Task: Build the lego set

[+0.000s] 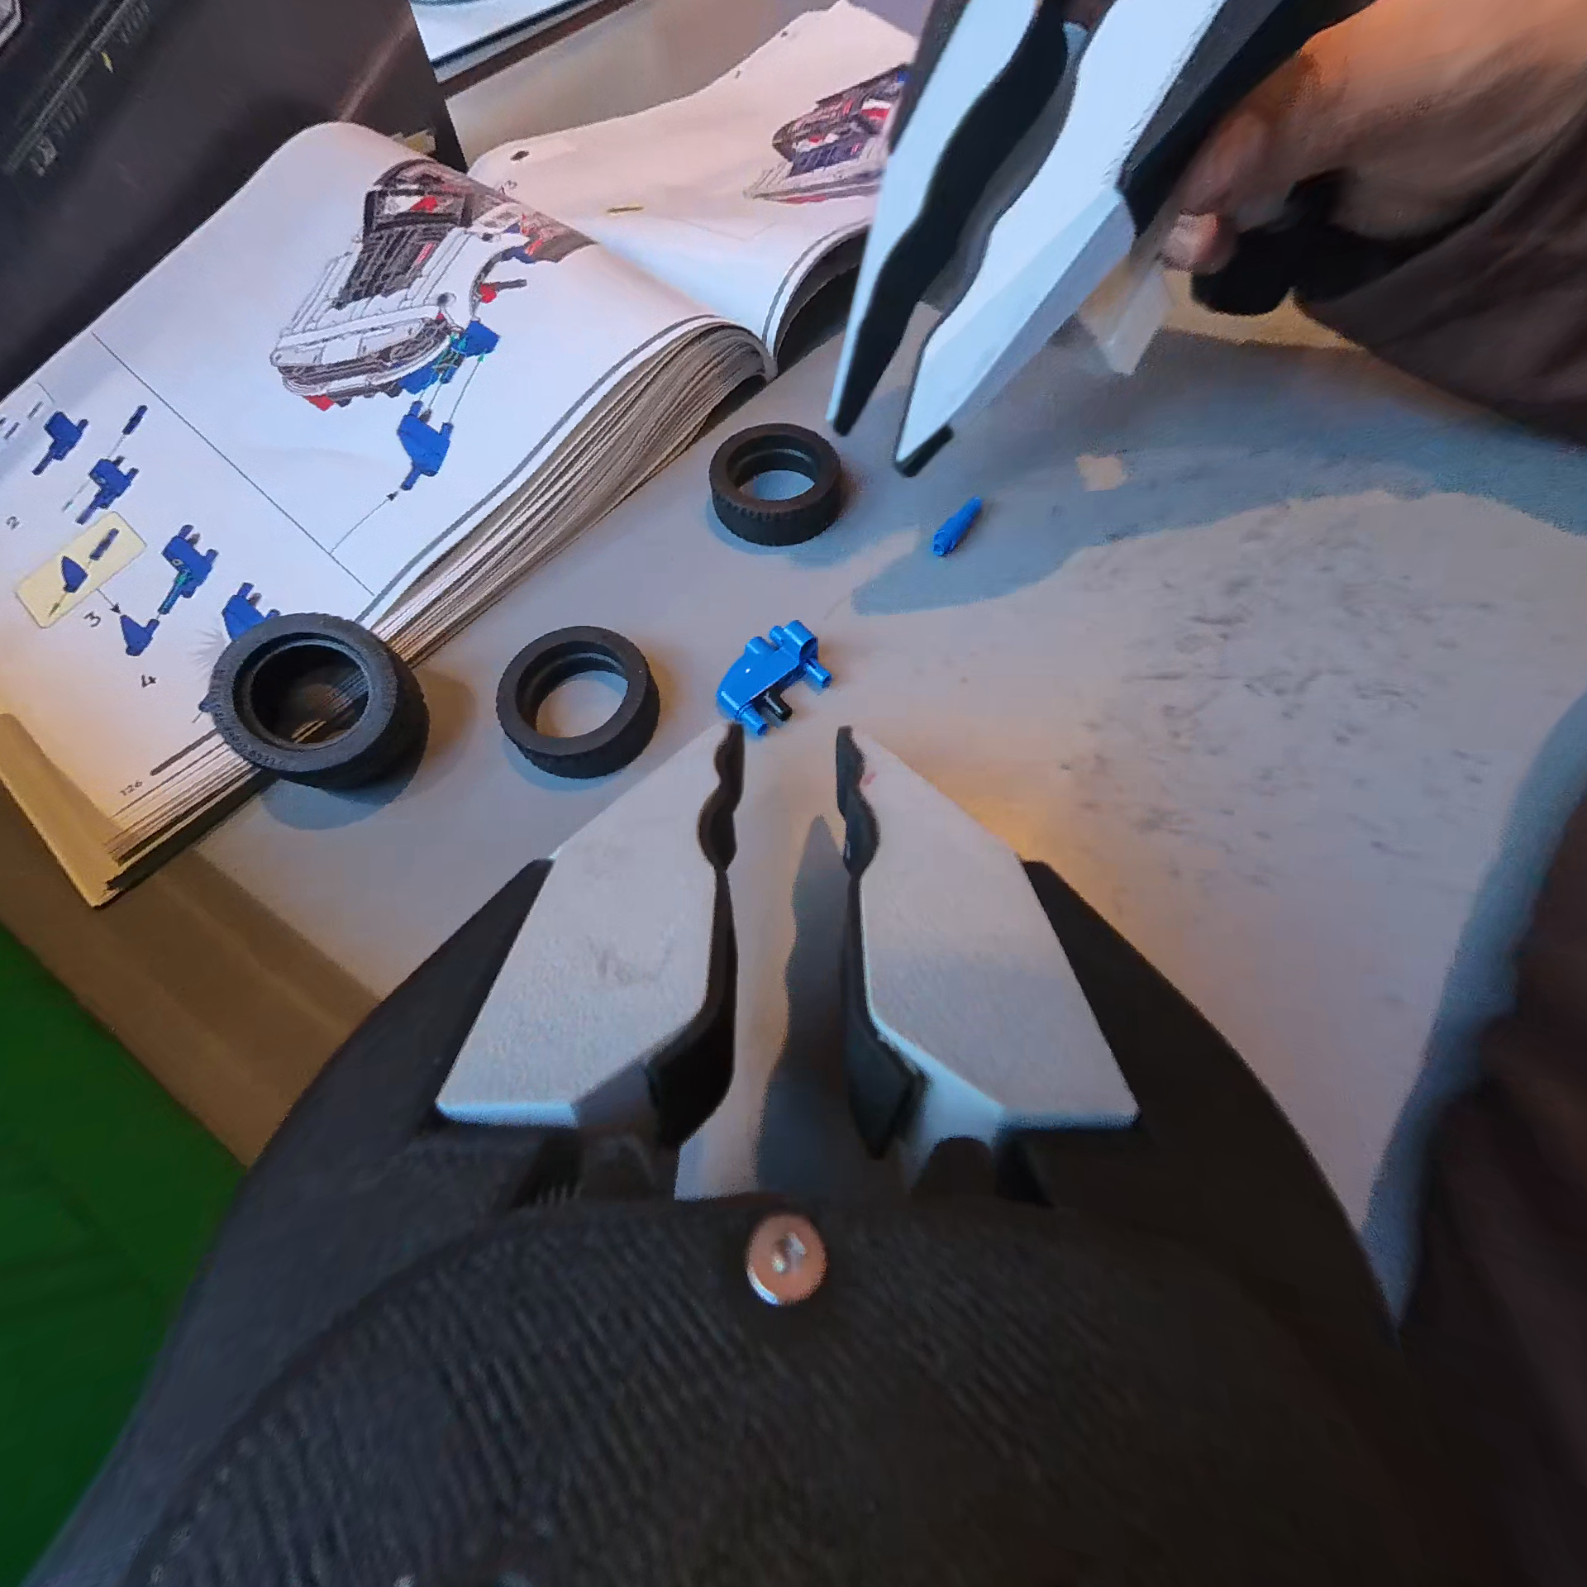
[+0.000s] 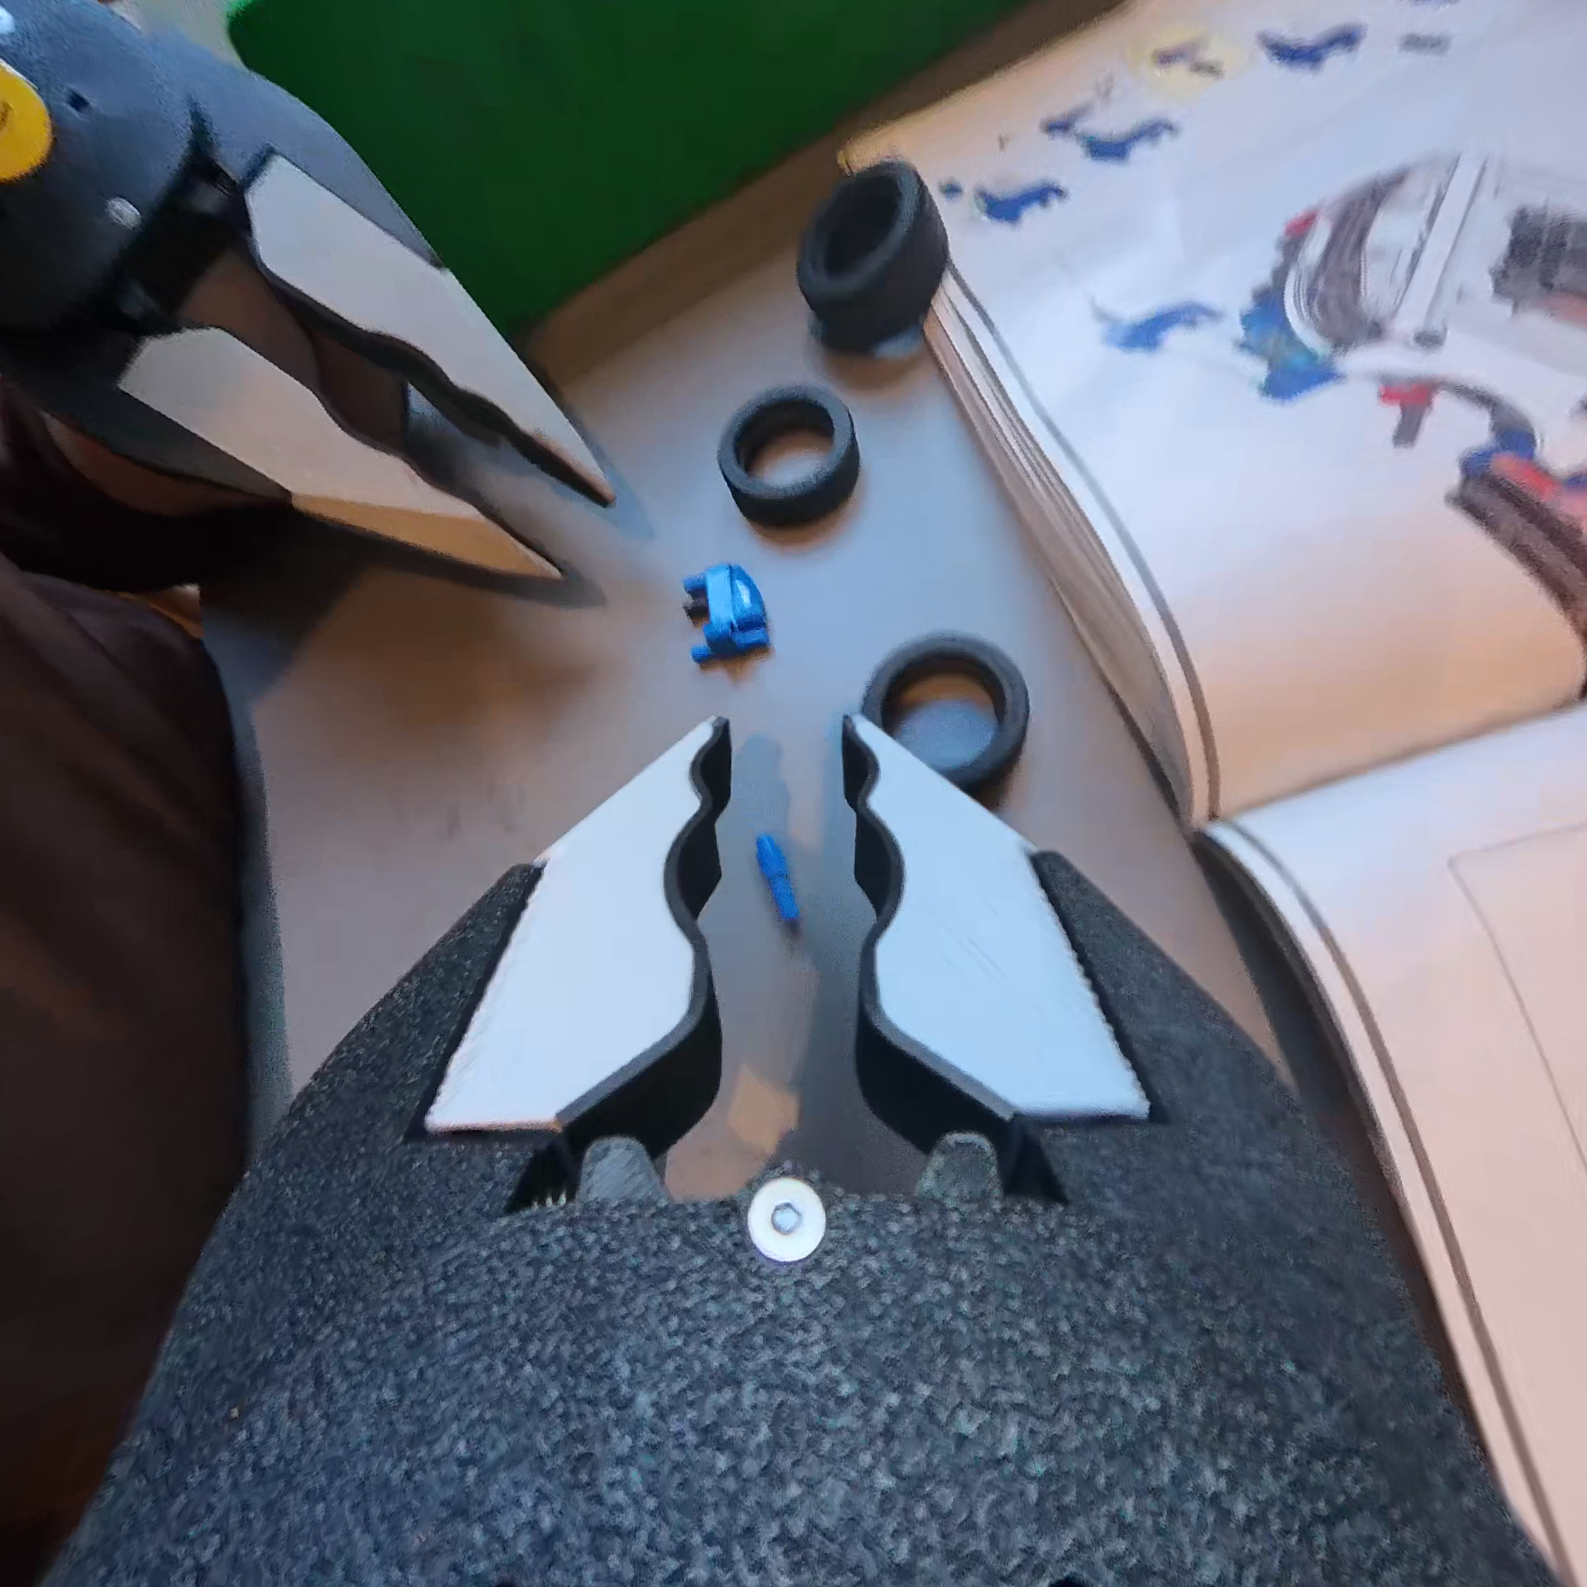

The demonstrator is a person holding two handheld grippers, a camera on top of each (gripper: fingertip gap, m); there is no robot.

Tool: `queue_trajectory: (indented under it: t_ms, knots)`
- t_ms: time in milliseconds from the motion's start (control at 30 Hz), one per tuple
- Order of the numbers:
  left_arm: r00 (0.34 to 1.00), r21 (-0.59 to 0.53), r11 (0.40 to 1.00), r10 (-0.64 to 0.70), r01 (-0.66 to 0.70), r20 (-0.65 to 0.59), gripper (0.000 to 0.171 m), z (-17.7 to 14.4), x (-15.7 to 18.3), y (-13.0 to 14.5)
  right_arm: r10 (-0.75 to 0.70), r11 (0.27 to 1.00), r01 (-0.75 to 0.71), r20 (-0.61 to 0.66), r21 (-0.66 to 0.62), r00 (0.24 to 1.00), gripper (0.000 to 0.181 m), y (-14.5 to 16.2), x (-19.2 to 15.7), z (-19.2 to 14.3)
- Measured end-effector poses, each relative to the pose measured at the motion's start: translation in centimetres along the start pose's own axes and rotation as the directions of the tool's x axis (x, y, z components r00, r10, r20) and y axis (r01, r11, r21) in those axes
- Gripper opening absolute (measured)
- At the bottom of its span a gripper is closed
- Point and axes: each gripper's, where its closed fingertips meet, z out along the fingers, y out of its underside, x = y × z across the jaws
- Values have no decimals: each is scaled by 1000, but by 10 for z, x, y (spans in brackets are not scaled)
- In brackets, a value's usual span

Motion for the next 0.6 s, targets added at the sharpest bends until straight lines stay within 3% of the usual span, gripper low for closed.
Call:
queue_trajectory:
  t_ms: [233, 600]
  knots:
    - [1000, 29, 1000, 5, -4, -22, 15, -3, 3, -4, -82, 996, 80, 41, 44, 996, 25, -21, -13, 33]
    - [1000, 12, 1000, -1, 1, -29, 14, 0, 2, -2, -210, 978, 210, 31, -1, 977, 23, -14, -20, 48]
